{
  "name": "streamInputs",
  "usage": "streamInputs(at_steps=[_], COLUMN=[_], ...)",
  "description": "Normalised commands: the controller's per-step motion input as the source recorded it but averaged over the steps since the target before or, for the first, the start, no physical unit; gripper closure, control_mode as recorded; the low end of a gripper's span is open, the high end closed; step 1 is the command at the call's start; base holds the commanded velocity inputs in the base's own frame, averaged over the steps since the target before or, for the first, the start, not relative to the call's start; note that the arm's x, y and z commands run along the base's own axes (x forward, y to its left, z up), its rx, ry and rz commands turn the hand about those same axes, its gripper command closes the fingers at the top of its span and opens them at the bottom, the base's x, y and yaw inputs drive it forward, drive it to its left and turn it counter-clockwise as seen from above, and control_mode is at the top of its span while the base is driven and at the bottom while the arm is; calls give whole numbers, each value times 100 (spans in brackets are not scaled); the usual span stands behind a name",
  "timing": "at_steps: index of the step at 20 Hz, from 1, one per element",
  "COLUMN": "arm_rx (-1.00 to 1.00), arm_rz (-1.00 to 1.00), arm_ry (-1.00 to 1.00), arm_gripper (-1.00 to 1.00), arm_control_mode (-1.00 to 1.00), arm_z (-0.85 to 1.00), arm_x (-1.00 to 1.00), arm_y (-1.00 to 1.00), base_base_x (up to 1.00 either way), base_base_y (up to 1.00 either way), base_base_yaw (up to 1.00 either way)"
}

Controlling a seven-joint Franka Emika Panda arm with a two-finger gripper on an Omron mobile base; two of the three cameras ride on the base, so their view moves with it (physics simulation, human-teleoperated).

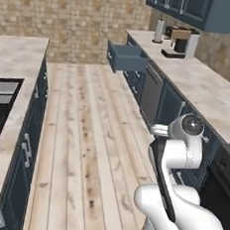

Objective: Pick up the metallic utensils from the counter and place them in the open drawer. Make sure not to pick up any wooden utensils.

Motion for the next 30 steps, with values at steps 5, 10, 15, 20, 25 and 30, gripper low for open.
streamInputs(at_steps=[5,10,15,20,25,30], arm_rx=[0,0,0,0,0,0], arm_rz=[0,0,0,0,0,0], arm_ry=[0,0,0,0,0,0], arm_gripper=[100,100,100,100,100,100], arm_control_mode=[100,100,100,100,100,100], arm_z=[0,0,0,0,0,0], arm_x=[0,0,0,0,0,0], arm_y=[0,0,0,0,0,0], base_base_x=[100,100,100,100,100,100], base_base_y=[-35,-54,-56,-44,-30,-49], base_base_yaw=[13,7,6,9,15,15])
